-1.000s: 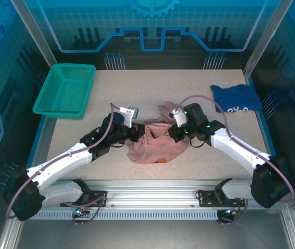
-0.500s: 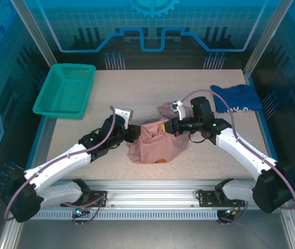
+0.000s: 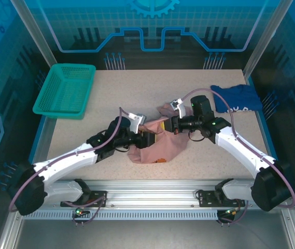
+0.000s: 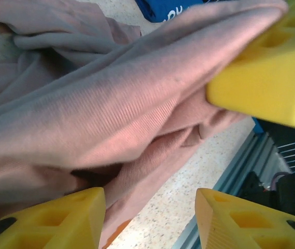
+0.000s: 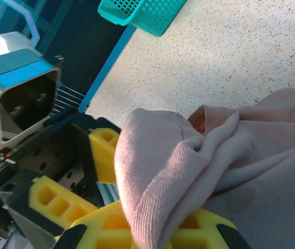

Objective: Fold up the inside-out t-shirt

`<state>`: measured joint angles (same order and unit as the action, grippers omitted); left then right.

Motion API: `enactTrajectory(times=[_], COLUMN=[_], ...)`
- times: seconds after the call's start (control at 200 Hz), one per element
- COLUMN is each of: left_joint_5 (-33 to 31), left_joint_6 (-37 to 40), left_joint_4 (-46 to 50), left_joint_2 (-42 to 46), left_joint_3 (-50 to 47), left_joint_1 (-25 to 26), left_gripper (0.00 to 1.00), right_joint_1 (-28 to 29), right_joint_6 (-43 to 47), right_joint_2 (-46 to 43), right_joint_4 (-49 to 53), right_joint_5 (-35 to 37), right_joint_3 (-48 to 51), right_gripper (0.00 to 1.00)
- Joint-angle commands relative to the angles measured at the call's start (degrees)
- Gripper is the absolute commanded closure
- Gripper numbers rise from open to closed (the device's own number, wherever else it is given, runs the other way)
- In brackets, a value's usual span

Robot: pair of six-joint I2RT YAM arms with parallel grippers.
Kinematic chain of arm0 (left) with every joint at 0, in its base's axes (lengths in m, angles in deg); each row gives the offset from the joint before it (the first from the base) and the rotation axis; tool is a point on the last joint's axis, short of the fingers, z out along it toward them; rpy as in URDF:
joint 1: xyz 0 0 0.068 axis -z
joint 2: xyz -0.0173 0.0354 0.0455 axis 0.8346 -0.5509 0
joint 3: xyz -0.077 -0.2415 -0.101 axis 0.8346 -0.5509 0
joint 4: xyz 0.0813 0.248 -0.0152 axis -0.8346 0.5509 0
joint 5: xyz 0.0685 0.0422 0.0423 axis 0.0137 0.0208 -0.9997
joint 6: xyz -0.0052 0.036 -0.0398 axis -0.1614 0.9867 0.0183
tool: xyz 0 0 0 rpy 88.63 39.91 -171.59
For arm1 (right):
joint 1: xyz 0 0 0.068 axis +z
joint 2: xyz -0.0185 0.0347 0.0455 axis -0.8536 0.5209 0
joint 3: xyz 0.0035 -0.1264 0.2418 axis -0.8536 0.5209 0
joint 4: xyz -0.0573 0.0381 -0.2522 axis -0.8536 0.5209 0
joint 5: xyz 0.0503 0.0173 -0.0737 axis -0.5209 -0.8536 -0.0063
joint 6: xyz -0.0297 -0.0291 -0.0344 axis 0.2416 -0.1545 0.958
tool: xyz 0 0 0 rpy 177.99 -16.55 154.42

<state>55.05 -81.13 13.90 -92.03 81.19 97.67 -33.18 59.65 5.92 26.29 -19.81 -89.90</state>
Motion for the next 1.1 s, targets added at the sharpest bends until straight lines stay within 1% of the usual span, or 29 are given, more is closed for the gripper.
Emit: enactTrajectory(times=[0.0,0.095,0.2,0.3,0.42,0.57,0.685,0.825,0.89,0.96,1.015,1.095], left_joint_5=[5.0,5.1,4.4,4.2,5.1,6.2,7.8,11.2,13.5,15.8,17.2,18.5], left_joint_6=[-7.1,-8.2,-7.7,-7.6,-8.6,-9.4,-9.3,-7.8,-6.8,-6.2,-6.1,-6.6], left_joint_4=[-9.9,-11.6,-11.0,-11.5,-13.6,-15.0,-14.8,-12.9,-11.5,-10.1,-9.5,-9.1], left_joint_2=[-3.1,-5.6,-7.1,-8.3,-9.5,-8.9,-7.5,-3.8,-1.5,0.9,2.4,4.0], left_joint_3=[0.3,0.6,1.4,1.7,2.3,2.4,2.4,2.3,2.5,2.5,2.4,2.4], left_joint_1=[-2.7,-3.7,-3.9,-3.9,-4.1,-4.7,-5.5,-5.7,-5.7,-5.7,-5.7,-5.8], left_gripper=[0.5,0.5,0.51,0.54,0.66,0.88,1.0,1.0,1.0,1.0,1.0,1.0], right_joint_1=[-0.7,-0.7,-0.7,-0.7,-0.7,-1.1,-1.9,-3.3,-4.0,-4.2,-4.2,-4.2], right_joint_6=[-0.5,-0.5,-0.5,-0.8,-0.5,2.0,3.7,4.9,4.5,4.0,3.7,3.8], right_joint_2=[-0.3,-0.5,-0.9,-1.1,-1.1,-1.6,-2.1,-3.0,-3.1,-2.4,-1.1,0.4], right_joint_4=[-1.2,-1.0,-1.1,-1.5,-1.2,1.5,3.3,6.1,8.0,11.5,14.4,17.6], right_joint_5=[-0.7,-0.4,-0.2,-0.3,-0.3,1.1,1.6,3.2,5.7,10.9,15.6,19.8], right_joint_3=[-1.4,-1.0,-0.7,-0.6,-0.5,-0.9,-1.6,-3.0,-4.2,-6.2,-8.1,-10.1], right_gripper=[1.0,1.0,1.0,1.0,1.0,1.0,1.0,1.0,1.0,0.95,0.89,0.85])
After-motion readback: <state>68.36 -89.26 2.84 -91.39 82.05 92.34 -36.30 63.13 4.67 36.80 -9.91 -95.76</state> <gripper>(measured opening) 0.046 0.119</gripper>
